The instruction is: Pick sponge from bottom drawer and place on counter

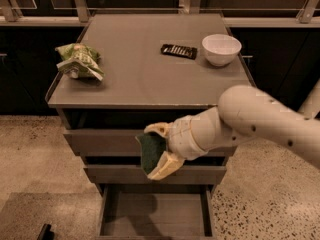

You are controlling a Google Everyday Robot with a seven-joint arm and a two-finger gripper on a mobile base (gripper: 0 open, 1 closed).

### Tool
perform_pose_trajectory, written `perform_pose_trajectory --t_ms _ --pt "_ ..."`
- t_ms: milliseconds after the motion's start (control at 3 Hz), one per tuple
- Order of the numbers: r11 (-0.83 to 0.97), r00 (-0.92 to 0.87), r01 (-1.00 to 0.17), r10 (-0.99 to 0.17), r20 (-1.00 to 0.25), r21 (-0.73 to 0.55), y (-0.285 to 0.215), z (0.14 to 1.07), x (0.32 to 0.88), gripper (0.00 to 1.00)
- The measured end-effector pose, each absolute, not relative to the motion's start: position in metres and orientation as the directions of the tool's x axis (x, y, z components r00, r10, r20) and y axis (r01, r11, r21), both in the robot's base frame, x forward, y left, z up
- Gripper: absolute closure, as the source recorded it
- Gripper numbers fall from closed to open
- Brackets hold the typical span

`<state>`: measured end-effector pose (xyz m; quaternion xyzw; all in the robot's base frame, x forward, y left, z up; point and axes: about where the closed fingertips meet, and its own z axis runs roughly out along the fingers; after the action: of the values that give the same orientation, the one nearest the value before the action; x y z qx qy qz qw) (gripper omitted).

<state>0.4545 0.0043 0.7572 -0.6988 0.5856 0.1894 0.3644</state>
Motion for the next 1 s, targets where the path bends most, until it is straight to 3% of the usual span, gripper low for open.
perform_pose_trajectory --t_ms 667,1000 --pt "-0.144 0.413 -0.883 -0.694 -0.590 -0.448 -0.025 0.905 0.478 1.00" --pt "-0.142 0.433 -0.868 -0.686 -0.585 -0.476 -0.025 0.925 0.482 1.00"
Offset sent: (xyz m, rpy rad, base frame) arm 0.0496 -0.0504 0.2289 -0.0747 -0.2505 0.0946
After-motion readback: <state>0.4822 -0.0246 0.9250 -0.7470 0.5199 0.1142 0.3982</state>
